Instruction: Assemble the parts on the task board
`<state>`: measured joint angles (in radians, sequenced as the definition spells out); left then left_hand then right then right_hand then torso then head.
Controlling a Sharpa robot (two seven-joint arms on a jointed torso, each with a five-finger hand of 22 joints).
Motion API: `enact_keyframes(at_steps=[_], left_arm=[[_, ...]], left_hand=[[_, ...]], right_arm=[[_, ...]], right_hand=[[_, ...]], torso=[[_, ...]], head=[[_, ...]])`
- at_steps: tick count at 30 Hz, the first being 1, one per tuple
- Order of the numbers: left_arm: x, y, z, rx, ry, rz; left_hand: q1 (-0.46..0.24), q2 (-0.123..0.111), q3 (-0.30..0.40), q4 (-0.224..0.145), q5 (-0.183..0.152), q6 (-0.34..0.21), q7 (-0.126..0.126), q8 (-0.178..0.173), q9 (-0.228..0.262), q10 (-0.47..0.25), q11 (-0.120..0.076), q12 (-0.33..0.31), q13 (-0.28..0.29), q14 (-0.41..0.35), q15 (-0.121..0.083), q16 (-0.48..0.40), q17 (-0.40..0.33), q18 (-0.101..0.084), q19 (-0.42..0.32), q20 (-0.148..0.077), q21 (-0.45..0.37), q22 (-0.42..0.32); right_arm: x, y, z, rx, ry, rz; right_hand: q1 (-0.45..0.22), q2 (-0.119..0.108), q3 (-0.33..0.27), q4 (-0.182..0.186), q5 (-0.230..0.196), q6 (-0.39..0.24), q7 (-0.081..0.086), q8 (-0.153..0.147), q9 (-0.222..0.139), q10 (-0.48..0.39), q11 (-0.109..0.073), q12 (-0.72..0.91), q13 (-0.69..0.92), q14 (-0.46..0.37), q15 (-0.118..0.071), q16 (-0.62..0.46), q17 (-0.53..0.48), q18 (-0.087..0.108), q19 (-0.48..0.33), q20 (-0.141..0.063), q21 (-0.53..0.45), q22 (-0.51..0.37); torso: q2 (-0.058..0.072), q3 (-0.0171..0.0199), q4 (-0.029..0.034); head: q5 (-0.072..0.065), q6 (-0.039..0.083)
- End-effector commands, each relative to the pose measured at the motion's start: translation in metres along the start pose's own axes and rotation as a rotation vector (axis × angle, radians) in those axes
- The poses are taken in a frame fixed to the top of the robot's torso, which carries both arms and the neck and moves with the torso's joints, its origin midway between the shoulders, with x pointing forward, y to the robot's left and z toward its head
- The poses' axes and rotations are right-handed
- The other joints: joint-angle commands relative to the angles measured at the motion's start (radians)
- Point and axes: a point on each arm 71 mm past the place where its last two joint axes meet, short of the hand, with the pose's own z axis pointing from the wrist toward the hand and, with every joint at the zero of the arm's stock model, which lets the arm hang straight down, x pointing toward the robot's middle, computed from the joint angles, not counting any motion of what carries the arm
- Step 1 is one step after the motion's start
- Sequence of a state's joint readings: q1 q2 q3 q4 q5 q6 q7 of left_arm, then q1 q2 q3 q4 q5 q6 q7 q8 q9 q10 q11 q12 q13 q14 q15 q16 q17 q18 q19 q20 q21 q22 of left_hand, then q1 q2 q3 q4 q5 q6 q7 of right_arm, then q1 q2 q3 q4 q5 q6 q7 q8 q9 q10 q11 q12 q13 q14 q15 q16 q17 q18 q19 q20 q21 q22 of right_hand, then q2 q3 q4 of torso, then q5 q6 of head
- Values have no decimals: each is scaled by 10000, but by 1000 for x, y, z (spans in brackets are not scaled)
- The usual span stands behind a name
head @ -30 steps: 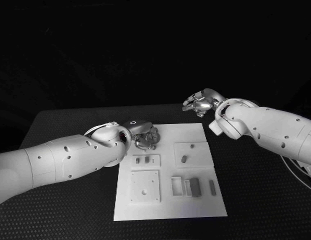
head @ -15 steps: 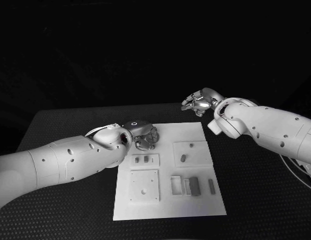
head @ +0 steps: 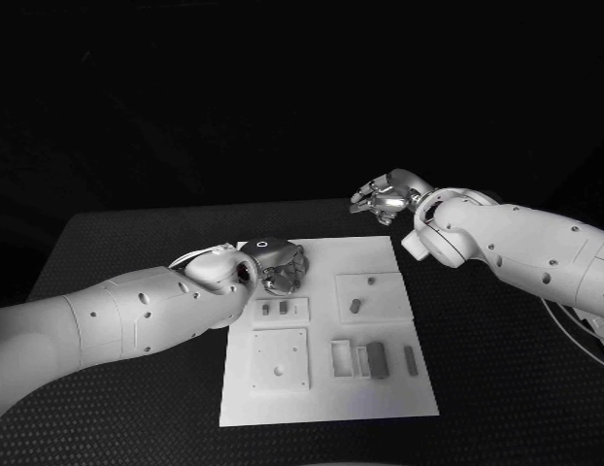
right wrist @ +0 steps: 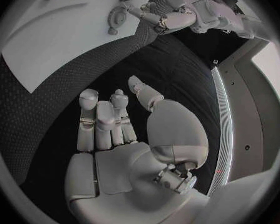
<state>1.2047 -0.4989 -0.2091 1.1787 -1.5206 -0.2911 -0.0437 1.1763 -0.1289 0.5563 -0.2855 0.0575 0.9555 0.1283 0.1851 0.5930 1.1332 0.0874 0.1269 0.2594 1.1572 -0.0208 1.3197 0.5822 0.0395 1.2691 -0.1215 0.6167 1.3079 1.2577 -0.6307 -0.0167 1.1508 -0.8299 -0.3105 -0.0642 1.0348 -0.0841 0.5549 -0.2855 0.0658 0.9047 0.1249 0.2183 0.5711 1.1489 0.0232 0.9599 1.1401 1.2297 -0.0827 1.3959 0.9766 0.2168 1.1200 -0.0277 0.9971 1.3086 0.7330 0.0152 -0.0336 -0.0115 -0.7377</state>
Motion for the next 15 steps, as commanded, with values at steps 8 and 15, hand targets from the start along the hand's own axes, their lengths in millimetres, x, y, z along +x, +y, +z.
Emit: enact_keyframes(at_steps=[8, 15], left_arm=[[5, -1, 1, 56, 182, 46], [8, -2, 2, 48, 335, 39]], left_hand=[[11, 90, 105, 7, -1, 73, -7, 66, -46, 78, 40, -56, -7, 130, -17, 87, 14, 1315, 123, -17, 112, 230], [29, 168, 159, 14, 2, 117, 12, 97, -65, 157, 24, -69, 5, 173, -32, 123, 13, 1339, 160, -21, 164, 231]], right_arm=[[1, 1, 0, -126, 145, -1], [2, 2, 0, -138, 157, 1]], right_hand=[[-21, 75, -55, -4, 22, -42, 127, -40, 10, -41, 6, 72, -14, -84, -5, -27, 17, 449, 8, -84, -19, 129], [-24, 78, -55, -4, 22, -42, 127, -40, 10, -40, 6, 74, -15, -83, -5, -26, 17, 450, 9, -84, -19, 129]], torso=[[-9, 8, 17], [-7, 5, 13]], head=[[-19, -36], [-13, -39]])
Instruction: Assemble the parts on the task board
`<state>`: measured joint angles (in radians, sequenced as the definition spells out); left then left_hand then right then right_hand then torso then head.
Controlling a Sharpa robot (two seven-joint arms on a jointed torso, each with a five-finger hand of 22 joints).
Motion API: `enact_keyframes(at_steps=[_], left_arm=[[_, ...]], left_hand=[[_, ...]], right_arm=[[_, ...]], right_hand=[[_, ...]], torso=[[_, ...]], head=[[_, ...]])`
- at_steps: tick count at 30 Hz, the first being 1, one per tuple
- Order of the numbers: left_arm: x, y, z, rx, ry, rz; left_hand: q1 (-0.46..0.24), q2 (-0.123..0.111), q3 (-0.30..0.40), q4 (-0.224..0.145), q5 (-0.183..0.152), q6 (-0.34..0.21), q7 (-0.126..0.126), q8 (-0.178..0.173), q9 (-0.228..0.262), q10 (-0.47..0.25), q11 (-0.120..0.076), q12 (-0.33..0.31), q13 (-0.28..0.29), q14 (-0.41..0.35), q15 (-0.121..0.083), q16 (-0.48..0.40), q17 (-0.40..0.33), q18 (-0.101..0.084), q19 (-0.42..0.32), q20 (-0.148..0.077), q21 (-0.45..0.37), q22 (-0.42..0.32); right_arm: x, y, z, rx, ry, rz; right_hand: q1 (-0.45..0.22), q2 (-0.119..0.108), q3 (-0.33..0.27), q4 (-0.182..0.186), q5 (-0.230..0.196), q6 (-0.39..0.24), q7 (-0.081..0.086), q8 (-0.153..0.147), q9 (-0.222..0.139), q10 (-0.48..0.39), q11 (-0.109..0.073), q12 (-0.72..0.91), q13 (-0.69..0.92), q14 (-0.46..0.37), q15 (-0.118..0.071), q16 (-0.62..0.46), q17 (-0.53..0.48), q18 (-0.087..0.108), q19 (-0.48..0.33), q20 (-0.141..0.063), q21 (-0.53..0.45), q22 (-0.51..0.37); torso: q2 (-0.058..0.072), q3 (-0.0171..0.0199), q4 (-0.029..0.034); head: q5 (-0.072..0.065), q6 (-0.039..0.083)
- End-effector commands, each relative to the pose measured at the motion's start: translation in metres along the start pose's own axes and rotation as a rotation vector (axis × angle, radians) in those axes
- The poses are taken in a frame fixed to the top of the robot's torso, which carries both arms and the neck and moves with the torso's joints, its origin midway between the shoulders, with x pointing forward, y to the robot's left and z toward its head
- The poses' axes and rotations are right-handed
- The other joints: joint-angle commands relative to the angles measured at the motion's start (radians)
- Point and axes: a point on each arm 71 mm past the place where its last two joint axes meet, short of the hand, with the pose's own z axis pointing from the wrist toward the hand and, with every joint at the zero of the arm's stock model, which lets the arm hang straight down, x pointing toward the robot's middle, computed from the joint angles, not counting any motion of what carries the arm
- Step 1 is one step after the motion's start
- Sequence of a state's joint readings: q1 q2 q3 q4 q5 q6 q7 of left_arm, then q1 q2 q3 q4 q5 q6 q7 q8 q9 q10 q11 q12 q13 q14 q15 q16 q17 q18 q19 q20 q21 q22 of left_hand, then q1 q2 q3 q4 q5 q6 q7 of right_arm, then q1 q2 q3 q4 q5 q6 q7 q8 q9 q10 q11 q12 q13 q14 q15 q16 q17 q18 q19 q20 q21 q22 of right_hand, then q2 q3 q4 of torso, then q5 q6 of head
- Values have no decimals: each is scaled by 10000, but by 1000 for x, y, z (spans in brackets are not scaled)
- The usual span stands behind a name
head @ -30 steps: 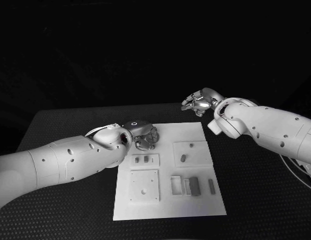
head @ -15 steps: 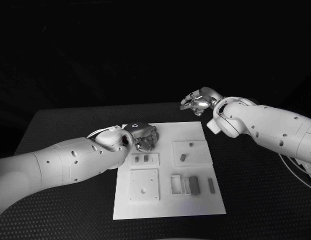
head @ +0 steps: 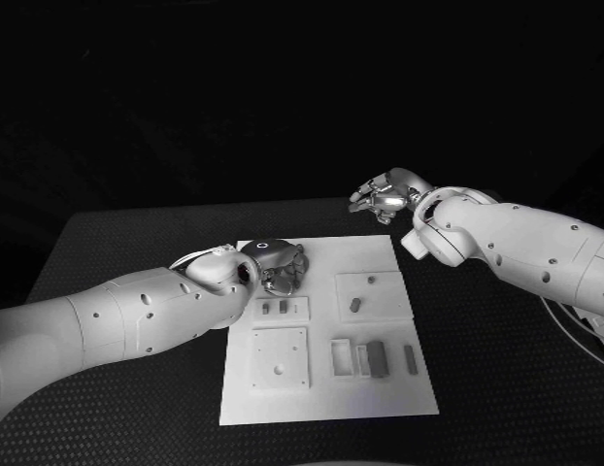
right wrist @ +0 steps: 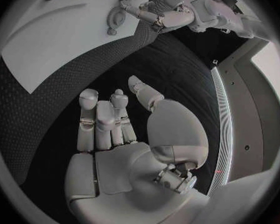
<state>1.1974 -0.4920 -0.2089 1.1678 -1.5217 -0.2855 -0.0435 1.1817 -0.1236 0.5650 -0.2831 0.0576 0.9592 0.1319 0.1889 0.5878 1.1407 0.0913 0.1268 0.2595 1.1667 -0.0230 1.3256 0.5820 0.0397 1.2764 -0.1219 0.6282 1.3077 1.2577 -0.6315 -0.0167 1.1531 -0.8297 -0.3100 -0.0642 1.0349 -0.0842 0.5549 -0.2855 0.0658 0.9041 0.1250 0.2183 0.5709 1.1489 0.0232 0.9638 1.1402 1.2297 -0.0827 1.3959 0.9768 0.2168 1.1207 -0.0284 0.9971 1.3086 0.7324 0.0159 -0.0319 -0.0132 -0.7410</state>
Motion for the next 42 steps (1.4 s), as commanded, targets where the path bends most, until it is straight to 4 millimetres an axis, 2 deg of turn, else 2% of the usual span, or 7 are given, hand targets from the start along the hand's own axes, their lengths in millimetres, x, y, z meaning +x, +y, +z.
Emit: enact_keyframes(at_steps=[1, 20, 26, 32, 42], left_arm=[[4, -3, 1, 86, 267, 43], [8, -3, 2, 23, 474, 59], [8, -2, 2, -26, 468, 156], [8, -2, 2, -25, 457, 178], [8, -2, 1, 33, 366, 180]], left_hand=[[-20, 127, 82, -12, 2, 93, -18, 67, -15, 100, -20, -69, 7, 87, -13, 70, 15, 1341, 93, -20, 60, 234], [-33, 244, 175, -16, 10, 315, 12, 209, -47, 438, -122, -48, 83, 194, -111, 128, -11, 1355, 154, -84, 210, 230], [55, 352, 271, -29, 14, 507, 17, 324, -41, 684, -205, 8, 146, 247, -190, 140, -31, 1345, 177, -131, 268, 227], [385, 463, 631, -26, -44, 736, -64, 460, -36, 971, -312, 52, 226, 392, -295, 173, -50, 1324, 267, -217, 356, 219], [398, 531, 782, -10, -47, 922, -137, 581, -18, 1212, -393, 57, 293, 566, -374, 180, -81, 1285, 352, -293, 442, 214]], right_arm=[[2, 1, 0, -127, 143, -3], [2, 2, -1, -145, 155, 3], [2, 2, -1, -139, 156, 1], [2, 2, -1, -147, 149, 2], [2, 2, -1, -165, 155, 8]], right_hand=[[-24, 79, -55, -4, 22, -35, 126, -40, 12, -40, 6, 35, -16, -83, -5, -26, 15, 450, 2, -77, -18, 129], [-39, 96, -56, 3, 22, -34, 126, -39, 14, -39, 7, 40, -20, -81, -5, -25, 15, 450, 4, -76, -17, 129], [-42, 98, -56, 3, 22, -33, 126, -39, 14, -39, 7, 41, -21, -81, -5, -25, 15, 450, 4, -76, -17, 129], [-46, 102, -56, 5, 22, -33, 126, -39, 15, -40, 7, 42, -22, -81, -5, -25, 15, 450, 4, -75, -17, 129], [-54, 112, -55, 9, 22, -30, 126, -38, 16, -39, 7, 45, -24, -81, -4, -25, 15, 450, 4, -74, -17, 129]], torso=[[0, -3, -5], [11, -6, -12], [8, -4, -6], [1, -5, -4], [-3, -6, -5]], head=[[7, -10], [-20, -30], [-29, -47], [-28, -64], [-27, -60]])
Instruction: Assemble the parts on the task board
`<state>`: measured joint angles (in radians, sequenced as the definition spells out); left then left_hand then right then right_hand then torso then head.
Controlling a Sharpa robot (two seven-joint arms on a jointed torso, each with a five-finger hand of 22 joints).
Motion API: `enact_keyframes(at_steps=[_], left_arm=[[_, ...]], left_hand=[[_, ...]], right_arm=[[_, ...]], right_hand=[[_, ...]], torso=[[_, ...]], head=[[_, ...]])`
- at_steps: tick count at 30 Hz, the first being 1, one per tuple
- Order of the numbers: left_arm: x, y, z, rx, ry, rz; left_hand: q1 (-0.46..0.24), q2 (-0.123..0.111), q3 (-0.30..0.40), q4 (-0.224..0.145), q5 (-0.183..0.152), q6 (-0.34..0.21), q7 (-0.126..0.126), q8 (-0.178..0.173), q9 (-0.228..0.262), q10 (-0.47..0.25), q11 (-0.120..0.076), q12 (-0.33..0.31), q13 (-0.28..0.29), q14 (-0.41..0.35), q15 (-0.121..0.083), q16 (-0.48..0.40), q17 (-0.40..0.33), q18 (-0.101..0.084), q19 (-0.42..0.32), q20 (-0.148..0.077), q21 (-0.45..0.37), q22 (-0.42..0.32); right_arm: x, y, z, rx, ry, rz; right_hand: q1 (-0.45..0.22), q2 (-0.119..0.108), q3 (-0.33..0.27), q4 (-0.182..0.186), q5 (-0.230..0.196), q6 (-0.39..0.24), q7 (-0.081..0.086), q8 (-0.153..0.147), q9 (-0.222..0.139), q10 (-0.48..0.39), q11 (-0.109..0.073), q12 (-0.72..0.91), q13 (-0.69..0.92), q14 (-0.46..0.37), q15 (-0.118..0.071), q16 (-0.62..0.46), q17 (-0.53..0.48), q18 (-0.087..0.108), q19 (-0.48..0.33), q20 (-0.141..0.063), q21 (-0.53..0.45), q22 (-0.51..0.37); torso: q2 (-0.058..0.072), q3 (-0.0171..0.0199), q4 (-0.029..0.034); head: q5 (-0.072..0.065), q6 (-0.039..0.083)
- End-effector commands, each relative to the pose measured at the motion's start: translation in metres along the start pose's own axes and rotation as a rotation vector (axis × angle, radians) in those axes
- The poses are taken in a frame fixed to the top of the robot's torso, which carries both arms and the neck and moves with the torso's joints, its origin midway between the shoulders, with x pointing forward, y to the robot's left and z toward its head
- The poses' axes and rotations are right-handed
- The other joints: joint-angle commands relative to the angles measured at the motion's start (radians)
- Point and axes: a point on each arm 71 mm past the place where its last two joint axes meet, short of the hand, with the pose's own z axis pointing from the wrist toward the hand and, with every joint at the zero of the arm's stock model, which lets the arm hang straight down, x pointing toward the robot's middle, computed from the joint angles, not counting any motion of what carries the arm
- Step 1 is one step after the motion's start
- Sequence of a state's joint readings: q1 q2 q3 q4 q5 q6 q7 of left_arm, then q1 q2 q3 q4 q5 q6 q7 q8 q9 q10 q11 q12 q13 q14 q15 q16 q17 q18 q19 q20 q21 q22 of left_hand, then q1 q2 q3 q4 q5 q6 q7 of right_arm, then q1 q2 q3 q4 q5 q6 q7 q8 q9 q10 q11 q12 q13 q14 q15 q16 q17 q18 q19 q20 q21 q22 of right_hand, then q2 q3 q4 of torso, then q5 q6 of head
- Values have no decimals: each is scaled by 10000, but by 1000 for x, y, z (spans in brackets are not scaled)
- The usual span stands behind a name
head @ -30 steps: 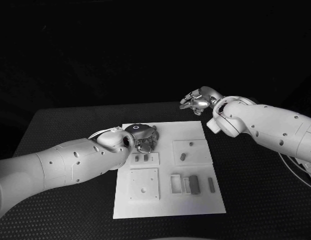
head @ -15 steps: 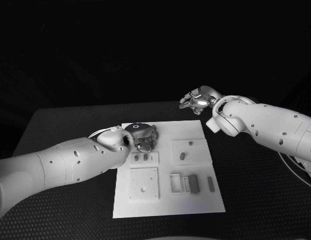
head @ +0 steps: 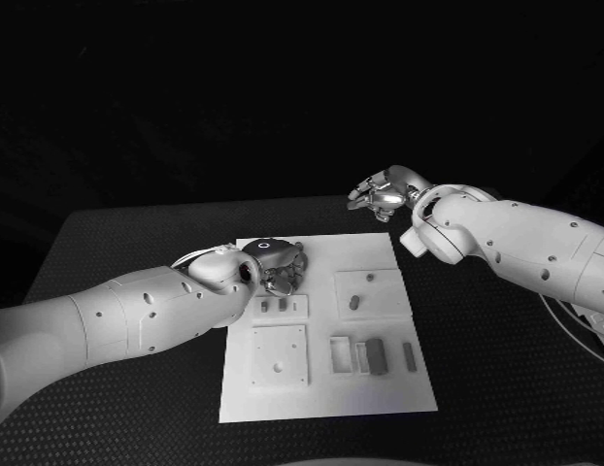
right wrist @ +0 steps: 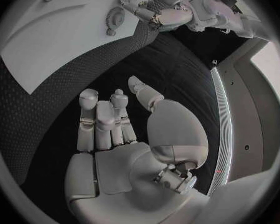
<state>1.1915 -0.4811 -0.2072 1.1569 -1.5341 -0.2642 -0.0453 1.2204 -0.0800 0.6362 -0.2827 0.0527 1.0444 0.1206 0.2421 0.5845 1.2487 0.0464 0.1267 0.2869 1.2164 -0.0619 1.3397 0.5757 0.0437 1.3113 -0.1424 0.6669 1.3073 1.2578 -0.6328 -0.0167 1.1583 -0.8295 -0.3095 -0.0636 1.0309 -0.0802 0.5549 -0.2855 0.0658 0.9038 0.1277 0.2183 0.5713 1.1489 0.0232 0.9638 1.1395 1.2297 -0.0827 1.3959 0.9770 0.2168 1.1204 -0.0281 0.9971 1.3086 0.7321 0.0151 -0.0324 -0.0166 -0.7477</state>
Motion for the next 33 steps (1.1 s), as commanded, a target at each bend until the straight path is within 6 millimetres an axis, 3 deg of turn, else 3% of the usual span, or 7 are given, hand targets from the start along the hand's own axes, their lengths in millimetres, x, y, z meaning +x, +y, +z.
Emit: enact_keyframes(at_steps=[1, 17, 33], left_arm=[[3, 1, -1, 20, 95, 66], [-8, 6, -8, 52, -1032, -841], [-37, 21, -27, -189, -774, -1919]], left_hand=[[9, 99, 77, -13, 2, 78, -28, 54, 16, 143, 52, 56, 23, 80, 11, 38, -21, 1243, 8, -92, 57, 216], [-89, 161, 180, 10, 12, 260, -114, 177, 49, 393, -41, 32, 93, 277, -83, -25, -89, 1215, 152, -193, 106, 189], [-144, 180, 204, 11, 15, 302, -135, 206, 56, 468, -69, 12, 119, 331, -112, -58, -115, 1201, 200, -224, 119, 185]], right_arm=[[1, 1, 0, -132, 122, -1], [1, 1, 0, -135, 117, 0], [-2, -2, -2, -69, 74, -8]], right_hand=[[-16, 73, -55, 9, 22, -27, 99, -38, 12, -39, 7, 45, -16, -81, -4, -25, 13, 450, 7, -78, -17, 129], [-24, 80, -55, 9, 22, -24, 99, -37, 13, -39, 6, 49, -18, -80, -5, -24, 13, 450, 7, -77, -17, 129], [-30, 81, -54, 4, 23, -21, 98, -35, 15, -39, 5, 55, -22, -80, -6, -24, 13, 450, 7, -78, -16, 129]], torso=[[0, 2, -2], [-1, -1, 4], [-7, 5, 27]], head=[[8, 9], [21, 61], [69, 90]])
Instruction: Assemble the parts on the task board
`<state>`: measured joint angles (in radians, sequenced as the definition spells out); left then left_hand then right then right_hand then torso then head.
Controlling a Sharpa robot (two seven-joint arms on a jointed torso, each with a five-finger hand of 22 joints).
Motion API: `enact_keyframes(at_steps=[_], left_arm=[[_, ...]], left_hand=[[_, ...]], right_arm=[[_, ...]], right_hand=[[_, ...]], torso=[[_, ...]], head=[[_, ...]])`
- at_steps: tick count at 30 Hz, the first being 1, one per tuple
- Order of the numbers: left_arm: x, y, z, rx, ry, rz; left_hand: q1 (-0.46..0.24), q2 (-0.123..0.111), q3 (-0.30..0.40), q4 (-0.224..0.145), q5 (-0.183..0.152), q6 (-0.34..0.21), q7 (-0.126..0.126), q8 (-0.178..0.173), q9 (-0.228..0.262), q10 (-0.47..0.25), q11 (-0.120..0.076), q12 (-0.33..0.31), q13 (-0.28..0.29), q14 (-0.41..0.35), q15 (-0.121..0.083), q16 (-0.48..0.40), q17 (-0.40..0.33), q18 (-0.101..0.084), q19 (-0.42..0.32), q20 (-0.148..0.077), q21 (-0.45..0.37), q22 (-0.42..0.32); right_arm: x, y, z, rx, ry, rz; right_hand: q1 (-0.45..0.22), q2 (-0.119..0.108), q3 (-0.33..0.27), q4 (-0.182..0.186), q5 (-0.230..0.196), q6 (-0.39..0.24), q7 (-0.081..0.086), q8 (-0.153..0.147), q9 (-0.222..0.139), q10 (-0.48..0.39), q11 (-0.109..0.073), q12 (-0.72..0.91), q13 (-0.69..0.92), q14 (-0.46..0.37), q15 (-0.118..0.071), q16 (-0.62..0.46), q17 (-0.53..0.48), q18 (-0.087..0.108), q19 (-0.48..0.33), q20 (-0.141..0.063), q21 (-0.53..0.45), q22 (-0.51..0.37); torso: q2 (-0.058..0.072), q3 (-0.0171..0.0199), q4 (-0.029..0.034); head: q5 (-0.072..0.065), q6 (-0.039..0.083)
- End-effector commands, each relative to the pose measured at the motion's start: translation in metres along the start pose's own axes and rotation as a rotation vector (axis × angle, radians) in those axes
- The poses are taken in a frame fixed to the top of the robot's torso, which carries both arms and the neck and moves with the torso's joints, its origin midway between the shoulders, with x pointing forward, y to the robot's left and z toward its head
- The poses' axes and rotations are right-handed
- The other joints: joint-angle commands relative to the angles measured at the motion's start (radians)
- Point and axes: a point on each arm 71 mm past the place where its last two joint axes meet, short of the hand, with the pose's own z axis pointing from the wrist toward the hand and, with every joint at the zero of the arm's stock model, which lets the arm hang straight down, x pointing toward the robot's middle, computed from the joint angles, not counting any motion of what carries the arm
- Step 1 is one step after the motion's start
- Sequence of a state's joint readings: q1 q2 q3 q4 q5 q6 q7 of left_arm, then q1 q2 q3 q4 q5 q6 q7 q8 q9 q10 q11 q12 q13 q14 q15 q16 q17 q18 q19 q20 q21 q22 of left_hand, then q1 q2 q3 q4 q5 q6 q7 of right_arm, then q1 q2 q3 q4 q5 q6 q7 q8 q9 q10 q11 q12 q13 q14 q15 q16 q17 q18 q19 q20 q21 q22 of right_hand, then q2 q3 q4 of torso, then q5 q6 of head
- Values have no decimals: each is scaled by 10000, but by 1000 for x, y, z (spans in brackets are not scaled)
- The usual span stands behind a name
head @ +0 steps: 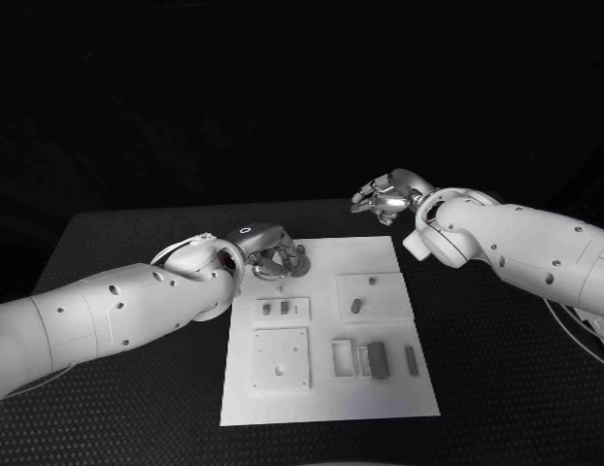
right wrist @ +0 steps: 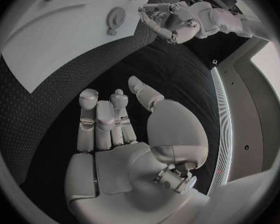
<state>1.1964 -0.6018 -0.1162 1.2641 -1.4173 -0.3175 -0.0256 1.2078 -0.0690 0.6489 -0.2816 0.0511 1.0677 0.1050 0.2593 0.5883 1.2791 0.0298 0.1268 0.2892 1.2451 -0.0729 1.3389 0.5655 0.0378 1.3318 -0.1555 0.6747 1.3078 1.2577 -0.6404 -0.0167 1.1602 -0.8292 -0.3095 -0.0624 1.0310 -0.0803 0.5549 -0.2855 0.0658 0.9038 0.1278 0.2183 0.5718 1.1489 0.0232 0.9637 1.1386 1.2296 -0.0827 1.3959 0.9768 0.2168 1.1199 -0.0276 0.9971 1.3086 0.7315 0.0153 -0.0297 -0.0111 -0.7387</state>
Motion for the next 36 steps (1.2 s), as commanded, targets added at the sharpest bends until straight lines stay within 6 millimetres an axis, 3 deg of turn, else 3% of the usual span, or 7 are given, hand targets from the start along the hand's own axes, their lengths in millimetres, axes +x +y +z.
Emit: enact_keyframes(at_steps=[1, 10, 25, 36], left_arm=[[0, 1, -2, 34, 581, -283], [0, 12, -10, -178, 933, 52], [13, 13, -8, -147, 1169, 307], [17, 14, -9, -235, 1633, 393]], left_hand=[[-21, 72, 78, 0, 32, 71, 21, 36, 18, 167, 97, 11, 96, 44, -2, -51, -13, 1259, -5, -94, 40, 181], [-40, 89, 74, -10, 31, 84, 13, 46, 21, 193, 88, 5, 106, 46, -11, -63, -19, 1250, -8, -102, 40, 183], [-42, 119, 79, -19, 34, 83, 10, 48, 21, 198, 85, -9, 111, 47, -14, -70, -22, 1245, -12, -109, 37, 183], [-47, 133, 79, -25, 33, 81, 9, 49, 21, 200, 85, -18, 114, 47, -15, -74, -24, 1241, -14, -113, 36, 183]], right_arm=[[1, 1, 0, -97, 106, 0], [0, 0, -1, -81, 96, -3], [0, 0, 0, -97, 110, -1], [0, 0, -1, -87, 107, -3]], right_hand=[[-30, 82, -54, 4, 23, -21, 97, -35, 10, -39, 5, 55, -14, -79, -6, -24, 15, 450, 12, -82, -16, 129], [-31, 80, -53, 1, 23, -20, 96, -35, 11, -39, 4, 58, -15, -78, -7, -23, 15, 450, 12, -83, -15, 130], [-33, 85, -51, 1, 23, -20, 96, -36, 12, -39, 4, 62, -18, -78, -7, -23, 15, 450, 13, -84, -14, 130], [-36, 88, -50, 1, 23, -20, 96, -36, 13, -39, 3, 65, -20, -77, -8, -23, 15, 450, 14, -84, -14, 130]], torso=[[-2, 3, 8], [15, -14, -1], [7, -5, -36], [4, 5, -25]], head=[[16, 3], [33, -20], [63, -42], [41, -66]])
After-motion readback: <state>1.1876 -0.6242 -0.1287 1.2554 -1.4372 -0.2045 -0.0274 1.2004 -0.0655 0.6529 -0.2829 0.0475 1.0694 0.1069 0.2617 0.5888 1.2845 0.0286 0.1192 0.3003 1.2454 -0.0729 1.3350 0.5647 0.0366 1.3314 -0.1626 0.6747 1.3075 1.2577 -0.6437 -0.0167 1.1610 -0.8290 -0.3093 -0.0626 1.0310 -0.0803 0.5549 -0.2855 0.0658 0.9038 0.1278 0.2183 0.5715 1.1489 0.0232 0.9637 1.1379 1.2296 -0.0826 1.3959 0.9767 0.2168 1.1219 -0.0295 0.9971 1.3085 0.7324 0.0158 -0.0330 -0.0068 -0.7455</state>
